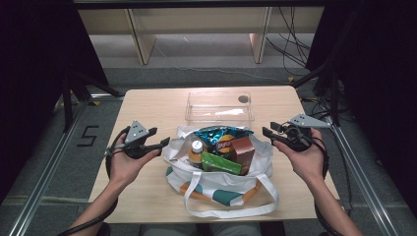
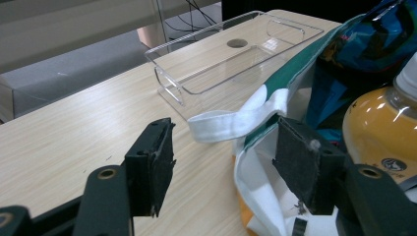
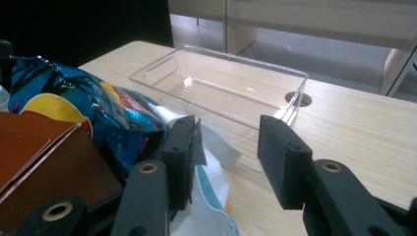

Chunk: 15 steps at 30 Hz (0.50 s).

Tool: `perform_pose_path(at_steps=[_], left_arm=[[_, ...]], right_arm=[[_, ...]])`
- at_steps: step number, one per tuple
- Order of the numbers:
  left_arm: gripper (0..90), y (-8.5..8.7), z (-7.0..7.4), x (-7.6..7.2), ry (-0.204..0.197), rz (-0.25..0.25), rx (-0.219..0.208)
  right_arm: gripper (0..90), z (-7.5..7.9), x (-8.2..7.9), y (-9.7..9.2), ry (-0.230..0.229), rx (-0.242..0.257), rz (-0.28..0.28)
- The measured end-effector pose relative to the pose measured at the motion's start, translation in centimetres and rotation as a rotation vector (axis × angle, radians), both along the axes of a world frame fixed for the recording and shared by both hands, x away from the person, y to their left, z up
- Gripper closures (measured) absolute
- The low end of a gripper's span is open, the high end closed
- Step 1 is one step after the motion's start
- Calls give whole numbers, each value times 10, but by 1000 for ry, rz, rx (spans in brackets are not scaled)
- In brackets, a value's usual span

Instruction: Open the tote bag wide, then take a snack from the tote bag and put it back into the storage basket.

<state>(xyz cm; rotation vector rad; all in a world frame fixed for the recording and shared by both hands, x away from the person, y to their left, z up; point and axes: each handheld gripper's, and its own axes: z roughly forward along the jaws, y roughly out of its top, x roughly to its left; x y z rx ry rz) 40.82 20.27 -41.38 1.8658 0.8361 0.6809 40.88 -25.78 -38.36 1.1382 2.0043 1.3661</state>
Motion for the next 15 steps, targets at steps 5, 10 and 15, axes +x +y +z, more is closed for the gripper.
perform_pose_path(at_steps=[5,10,15], left_arm=[[389,0,-1,-3,-1,9,-19],[386,3,1,-5,-2,27,-27],[386,3,-4,-4,6,19,-34]], right_arm=[[582,3,-1,0,-1,1,5],[568,13,-3,5,-36,16,33],[554,22,-7,14,-41,48,74]])
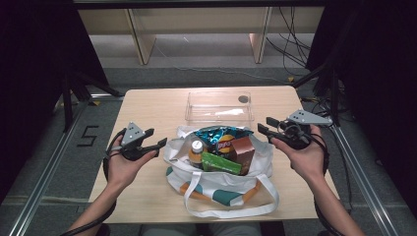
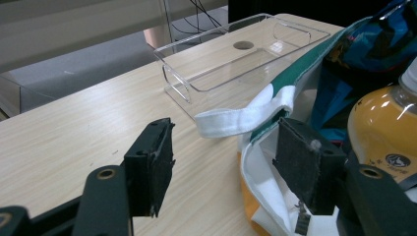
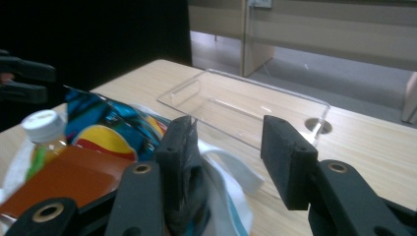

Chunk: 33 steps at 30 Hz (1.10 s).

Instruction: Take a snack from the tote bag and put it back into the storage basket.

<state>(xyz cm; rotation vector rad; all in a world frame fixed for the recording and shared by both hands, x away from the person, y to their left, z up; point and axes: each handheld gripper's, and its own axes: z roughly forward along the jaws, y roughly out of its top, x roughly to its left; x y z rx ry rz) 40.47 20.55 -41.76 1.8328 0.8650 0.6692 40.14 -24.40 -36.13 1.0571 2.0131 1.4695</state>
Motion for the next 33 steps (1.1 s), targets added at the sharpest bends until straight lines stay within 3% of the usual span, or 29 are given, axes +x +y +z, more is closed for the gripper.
perform_pose_path(at_steps=[2,3,5,7,9,10,13,15,16,17,18,19,20,22,23,26,27,30,33], left_arm=[[385,-1,-1,0,4,3,7],[383,-1,-2,1,4,-2,4],[383,-1,-1,1,5,6,14],[382,-1,-2,1,4,4,21],[381,-1,-2,1,9,9,18],[380,-1,-3,0,11,10,18],[378,0,-3,-1,8,11,13],[376,1,-2,-1,10,15,13],[374,1,-2,-1,8,12,11],[372,2,-2,-1,6,12,12],[371,2,-2,-1,4,9,17],[370,2,-2,-1,4,9,16],[369,2,-2,-1,7,13,9],[368,3,-2,-1,9,15,9],[367,2,-2,-1,9,15,7],[363,2,-3,1,5,8,13],[362,1,-3,1,9,10,14],[358,0,-3,0,5,7,17],[354,0,-3,0,3,6,7]], right_arm=[[550,3,1,4,-24,-6,29],[547,4,2,9,-6,-6,66],[546,4,2,10,-22,-9,67],[542,4,2,16,14,4,107],[540,2,3,19,12,4,121],[538,2,5,20,-2,-12,140],[538,1,7,29,19,-24,168],[544,1,11,32,14,-63,193],[552,0,10,35,47,-58,186],[561,-1,13,36,36,-66,193],[573,-2,14,38,63,-70,186],[585,-3,17,38,49,-79,189],[597,-5,18,39,79,-72,189],[618,-7,21,39,96,-75,187],[632,-7,24,37,72,-82,186],[666,-7,26,38,119,-70,178],[673,-8,28,38,95,-78,172],[705,-10,31,38,131,-107,162],[724,-15,33,40,130,-99,165]])
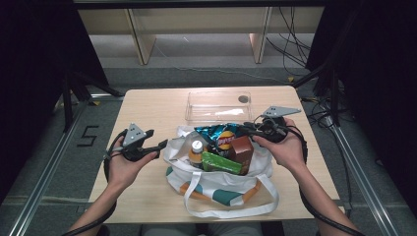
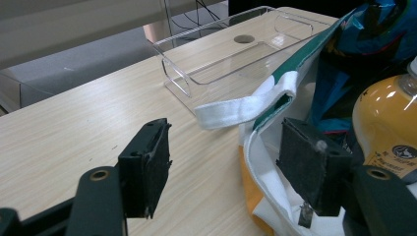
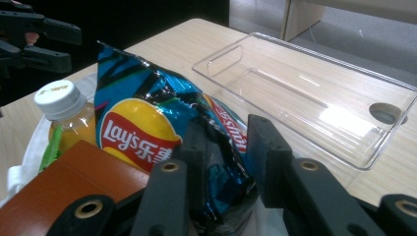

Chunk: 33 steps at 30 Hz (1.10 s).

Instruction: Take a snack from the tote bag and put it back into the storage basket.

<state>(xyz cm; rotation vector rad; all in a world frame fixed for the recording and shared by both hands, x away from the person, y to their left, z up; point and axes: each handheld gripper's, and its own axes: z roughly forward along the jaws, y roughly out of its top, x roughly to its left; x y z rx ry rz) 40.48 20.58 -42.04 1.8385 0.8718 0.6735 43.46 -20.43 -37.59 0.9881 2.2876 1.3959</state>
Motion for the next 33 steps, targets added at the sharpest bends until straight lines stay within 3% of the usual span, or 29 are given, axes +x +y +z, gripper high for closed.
perform_pose_path(at_steps=[4,7,10,11,13,14,17,21,24,28,29,31,33], left_arm=[[353,1,0,0,-1,8,-4],[352,1,0,0,-2,7,-2],[353,2,-2,0,-4,2,-8],[353,2,-2,0,-3,4,-10],[354,2,-2,-1,-1,11,-1],[354,2,-3,-1,-1,12,-2],[355,2,-4,-1,-1,12,-2],[355,2,-5,-2,0,13,-1],[355,2,-5,-2,0,15,1],[355,3,-6,-2,-3,13,0],[354,3,-6,-1,-4,11,0],[355,3,-6,-1,-4,11,0],[354,3,-6,-2,4,22,-3]], right_arm=[[788,2,-1,2,-2,-25,3],[817,-1,3,2,-17,-15,21],[870,-2,-1,3,-6,-2,-1],[870,-2,-1,3,-6,-2,-1],[885,-3,1,2,-52,-16,15],[890,-3,-1,3,-36,1,4],[896,-4,-2,4,-46,16,8],[900,-1,-5,5,-74,16,-5],[900,1,-4,5,-110,25,15],[900,6,-7,6,-119,31,1],[900,6,-7,6,-145,33,-4],[900,7,-8,6,-133,42,-6],[900,9,-10,7,-151,41,-18]])
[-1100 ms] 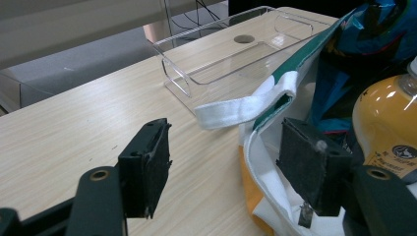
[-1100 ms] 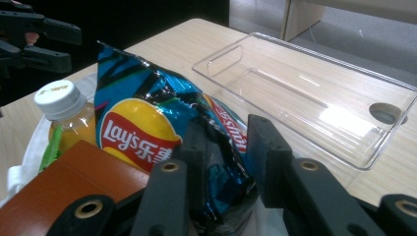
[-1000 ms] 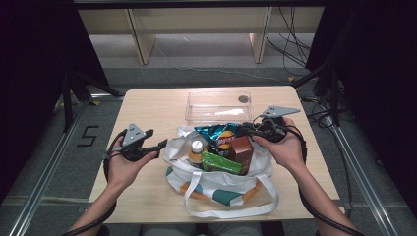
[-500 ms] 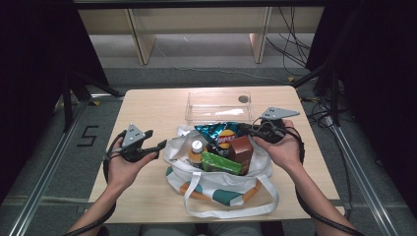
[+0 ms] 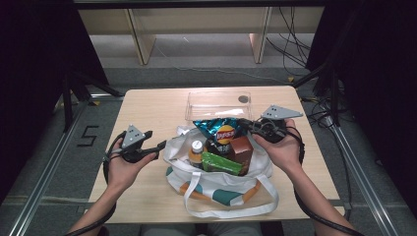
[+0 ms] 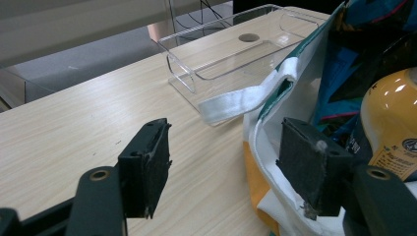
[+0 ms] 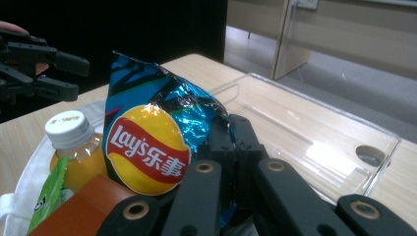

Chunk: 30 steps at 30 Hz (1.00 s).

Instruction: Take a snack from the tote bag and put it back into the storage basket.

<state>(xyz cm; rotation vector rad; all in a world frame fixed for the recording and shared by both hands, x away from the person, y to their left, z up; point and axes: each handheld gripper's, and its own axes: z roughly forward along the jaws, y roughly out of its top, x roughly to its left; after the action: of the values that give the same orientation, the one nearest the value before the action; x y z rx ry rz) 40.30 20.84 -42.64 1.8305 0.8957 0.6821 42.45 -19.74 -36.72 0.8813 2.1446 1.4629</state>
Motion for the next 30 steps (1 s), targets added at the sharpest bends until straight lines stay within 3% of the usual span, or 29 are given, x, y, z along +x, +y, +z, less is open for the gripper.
perform_pose_path(at_steps=[3,4,8,17,18,23,24,25,30], left_arm=[[354,-1,0,1,0,-4,-2],[355,-1,0,1,0,-3,-3],[354,-1,0,1,-2,-3,-4],[354,-1,0,1,-2,-2,-4],[354,-1,0,1,-2,-2,-5],[354,-1,1,1,-4,-1,-4],[354,-1,1,1,-5,-1,-5],[355,-2,1,1,-6,-2,-5],[354,-2,1,1,-8,-3,-6]], right_arm=[[900,3,2,1,-46,5,22],[900,4,-1,2,-26,10,-3],[900,5,-2,4,-40,11,-5],[900,12,1,4,-99,44,9],[900,13,-1,5,-76,51,-11],[900,19,-1,6,-112,69,-5],[900,21,0,5,-145,66,-6],[900,22,-3,6,-128,87,-24],[900,25,-1,4,-123,95,-22]])
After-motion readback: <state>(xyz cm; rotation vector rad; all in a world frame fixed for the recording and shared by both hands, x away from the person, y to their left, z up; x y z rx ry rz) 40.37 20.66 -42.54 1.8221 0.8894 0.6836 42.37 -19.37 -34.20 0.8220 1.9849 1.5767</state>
